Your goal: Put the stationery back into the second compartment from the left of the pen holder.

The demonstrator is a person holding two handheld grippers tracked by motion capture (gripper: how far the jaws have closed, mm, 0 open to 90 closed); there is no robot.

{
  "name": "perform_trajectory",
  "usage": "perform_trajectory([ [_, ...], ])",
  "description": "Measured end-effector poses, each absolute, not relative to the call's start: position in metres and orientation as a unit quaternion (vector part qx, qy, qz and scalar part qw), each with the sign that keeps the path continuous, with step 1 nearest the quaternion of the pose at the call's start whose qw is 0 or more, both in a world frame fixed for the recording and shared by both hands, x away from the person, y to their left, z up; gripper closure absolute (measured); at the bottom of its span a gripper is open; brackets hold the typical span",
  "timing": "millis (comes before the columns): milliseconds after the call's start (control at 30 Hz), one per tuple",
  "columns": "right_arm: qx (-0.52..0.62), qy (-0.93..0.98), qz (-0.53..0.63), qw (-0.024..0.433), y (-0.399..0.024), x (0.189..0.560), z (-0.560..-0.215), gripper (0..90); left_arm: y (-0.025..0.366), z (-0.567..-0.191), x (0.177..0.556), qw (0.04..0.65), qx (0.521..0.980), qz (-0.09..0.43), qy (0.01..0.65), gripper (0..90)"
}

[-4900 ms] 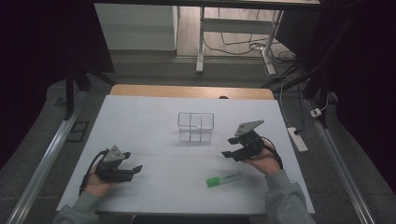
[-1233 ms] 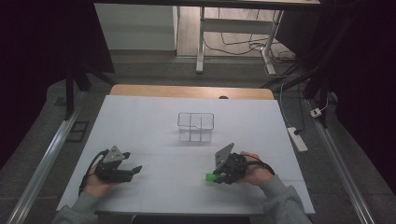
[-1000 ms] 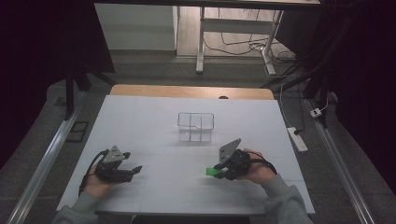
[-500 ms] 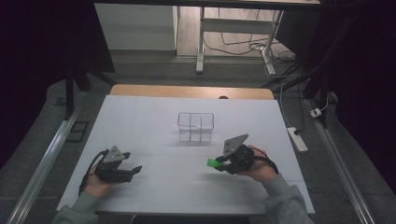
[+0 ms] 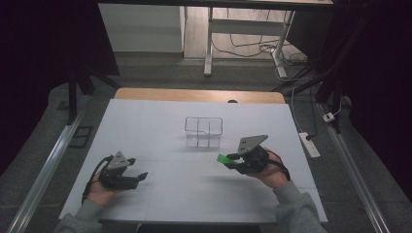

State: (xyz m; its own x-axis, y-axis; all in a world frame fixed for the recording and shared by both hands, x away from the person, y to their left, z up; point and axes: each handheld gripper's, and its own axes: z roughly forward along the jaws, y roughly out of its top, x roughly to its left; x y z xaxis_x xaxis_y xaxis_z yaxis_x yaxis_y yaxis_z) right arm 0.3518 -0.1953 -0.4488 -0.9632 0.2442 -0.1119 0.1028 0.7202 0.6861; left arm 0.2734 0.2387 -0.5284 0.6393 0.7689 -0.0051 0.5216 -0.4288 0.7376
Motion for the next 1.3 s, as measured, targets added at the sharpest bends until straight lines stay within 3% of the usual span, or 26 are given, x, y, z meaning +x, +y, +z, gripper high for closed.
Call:
perform_trajectory([
  [600,0.131,0.895,0.402,0.143,-0.193,0.357,-0.435,66.8,0.238,-0.529,0.274,0.363,0.829,0.17,0.391,26.8],
  [1300,0.186,0.854,0.46,0.158,-0.182,0.382,-0.415,66.8,0.239,-0.529,0.274,0.365,0.827,0.168,0.393,26.7],
])
